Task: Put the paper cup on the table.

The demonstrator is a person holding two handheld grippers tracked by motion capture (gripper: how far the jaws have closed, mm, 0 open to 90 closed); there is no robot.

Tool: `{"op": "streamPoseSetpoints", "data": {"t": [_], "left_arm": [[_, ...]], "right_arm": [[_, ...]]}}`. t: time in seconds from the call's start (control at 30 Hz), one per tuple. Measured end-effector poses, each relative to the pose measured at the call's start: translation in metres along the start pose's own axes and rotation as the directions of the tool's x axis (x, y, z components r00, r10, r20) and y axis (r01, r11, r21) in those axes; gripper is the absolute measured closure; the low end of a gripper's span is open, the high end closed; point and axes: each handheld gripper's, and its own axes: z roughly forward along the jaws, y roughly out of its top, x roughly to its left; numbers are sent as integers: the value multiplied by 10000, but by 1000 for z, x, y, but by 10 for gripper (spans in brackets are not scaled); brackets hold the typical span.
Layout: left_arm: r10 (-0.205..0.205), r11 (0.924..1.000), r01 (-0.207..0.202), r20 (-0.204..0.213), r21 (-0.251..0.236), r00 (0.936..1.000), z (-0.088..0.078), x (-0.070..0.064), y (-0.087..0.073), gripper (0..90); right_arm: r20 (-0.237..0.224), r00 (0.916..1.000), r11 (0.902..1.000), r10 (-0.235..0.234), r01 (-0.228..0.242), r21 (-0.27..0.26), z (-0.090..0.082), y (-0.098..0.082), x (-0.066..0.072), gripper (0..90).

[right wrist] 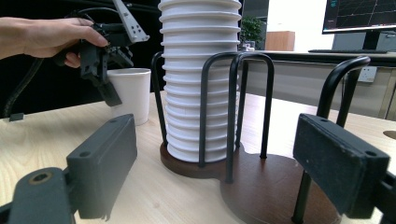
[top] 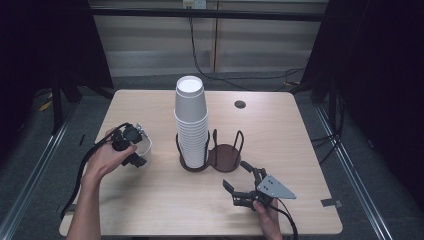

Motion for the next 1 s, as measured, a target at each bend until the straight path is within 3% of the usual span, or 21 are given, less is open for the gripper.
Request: {"op": "streamPoseSetpoints", "data": {"t": [0.03, 0.23, 0.47, 0.5, 0.6, 0.73, 0.8, 0.9, 1.0], "left_arm": [[53, 10000, -53, 1, 56, 10000, 0, 1, -2, 125], [-178, 9995, 183, 193, -268, 9997, 3, 4, -12, 151], [-496, 9969, 504, 151, -600, 9987, -1, 2, -27, 161], [-540, 9965, 539, -6, -638, 9985, -3, 1, -28, 161], [-691, 9906, 673, -110, -1188, 9975, -12, -1, -33, 162], [-850, 9849, 815, -165, -1524, 9962, -18, -3, -41, 162], [-1055, 9793, 1006, -188, -1756, 9942, -23, -3, -46, 161], [-1424, 9575, 1352, -101, -2549, 9898, -32, -5, -54, 161], [-1557, 9422, 1460, -83, -3015, 9878, -39, -8, -61, 161]], "right_arm": [[-1, 10000, 10000, -3, 3, -1, 0, 0, 0, 131], [-1, 10000, 10000, -9, 9, -3, 0, 0, 0, 131], [0, 10000, 10000, -7, 7, -3, 0, 0, 0, 131], [0, 10000, 10000, -4, 4, -2, 0, 0, 0, 131], [4, 10000, 10000, -6, 6, -4, 0, 0, 0, 131], [6, 10000, 10000, -9, 9, -6, 0, 0, 0, 131], [6, 10000, 10000, -6, 6, -4, 0, 0, 0, 131], [8, 10000, 10000, -7, 7, -5, 0, 0, 0, 131], [10, 10000, 10000, 4, -4, 2, 0, 0, 0, 131]]}}
